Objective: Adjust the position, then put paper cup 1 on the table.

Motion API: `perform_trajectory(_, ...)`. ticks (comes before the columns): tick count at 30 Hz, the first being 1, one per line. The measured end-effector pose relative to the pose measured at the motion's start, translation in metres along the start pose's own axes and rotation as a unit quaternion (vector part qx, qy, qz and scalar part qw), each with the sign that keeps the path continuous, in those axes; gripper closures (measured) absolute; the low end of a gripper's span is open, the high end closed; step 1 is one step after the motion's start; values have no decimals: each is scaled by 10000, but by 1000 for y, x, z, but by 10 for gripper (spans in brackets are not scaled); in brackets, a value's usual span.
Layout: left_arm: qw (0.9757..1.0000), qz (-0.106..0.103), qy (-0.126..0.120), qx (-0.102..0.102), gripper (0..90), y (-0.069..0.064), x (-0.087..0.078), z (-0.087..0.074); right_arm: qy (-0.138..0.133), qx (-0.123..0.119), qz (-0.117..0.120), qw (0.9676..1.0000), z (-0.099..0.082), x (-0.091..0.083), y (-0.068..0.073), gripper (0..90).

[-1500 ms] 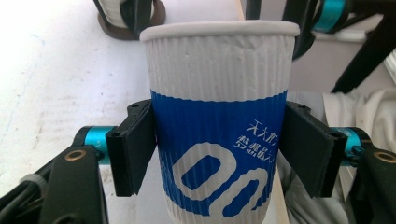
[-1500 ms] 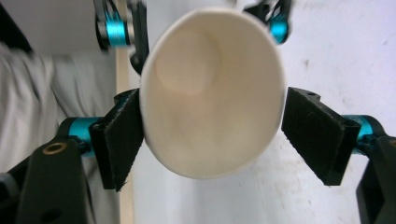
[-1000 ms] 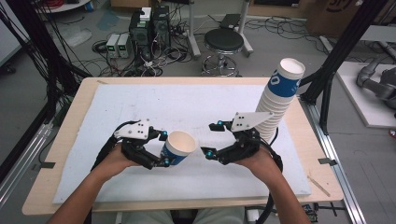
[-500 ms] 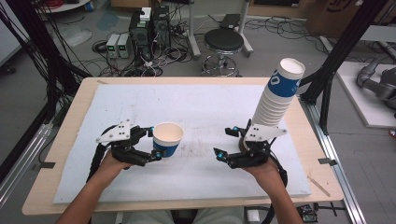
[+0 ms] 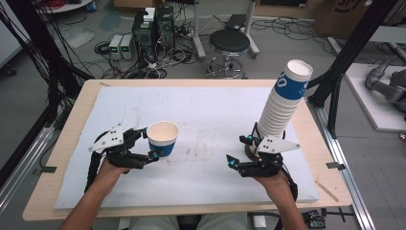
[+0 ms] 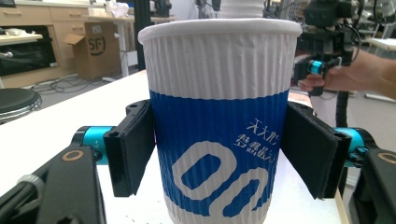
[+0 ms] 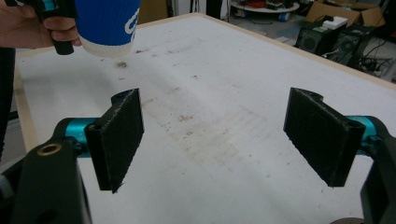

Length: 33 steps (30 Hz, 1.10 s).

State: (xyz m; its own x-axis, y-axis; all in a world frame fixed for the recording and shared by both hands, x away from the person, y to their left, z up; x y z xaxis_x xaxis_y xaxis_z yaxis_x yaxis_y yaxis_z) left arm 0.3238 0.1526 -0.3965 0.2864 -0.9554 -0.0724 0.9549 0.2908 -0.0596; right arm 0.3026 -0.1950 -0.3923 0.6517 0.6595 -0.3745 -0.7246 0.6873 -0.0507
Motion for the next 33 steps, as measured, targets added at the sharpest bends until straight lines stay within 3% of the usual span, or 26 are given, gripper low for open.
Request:
perform_trajectory(18,9991,311,-292,49,276,7,-24,-1,-133,46,-59,9999,-4,-5,0,205)
perform_trajectory(24,9976,489,-492,-42,275,23,-31,-1,-113,33,-60,9999,-5,-3,0,205)
perform_trajectory(33,9958,742,-541,-11,271,46,-35,-6,-66,45,-25,10000,-8,-1,1,205)
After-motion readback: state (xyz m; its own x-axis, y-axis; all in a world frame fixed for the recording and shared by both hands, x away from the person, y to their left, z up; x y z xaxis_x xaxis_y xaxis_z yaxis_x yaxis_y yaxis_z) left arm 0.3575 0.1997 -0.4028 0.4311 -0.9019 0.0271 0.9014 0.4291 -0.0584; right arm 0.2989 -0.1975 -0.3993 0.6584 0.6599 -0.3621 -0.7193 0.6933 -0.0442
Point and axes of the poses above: each handheld gripper's, and its own axes: x roughly forward along the jaws, z roughly out of its top, y roughly to its left, the point moved 5 cm from there along x, roughly forward along the jaws, and after that the axes turned 7 degrees about -z, right-handed, at the moved point
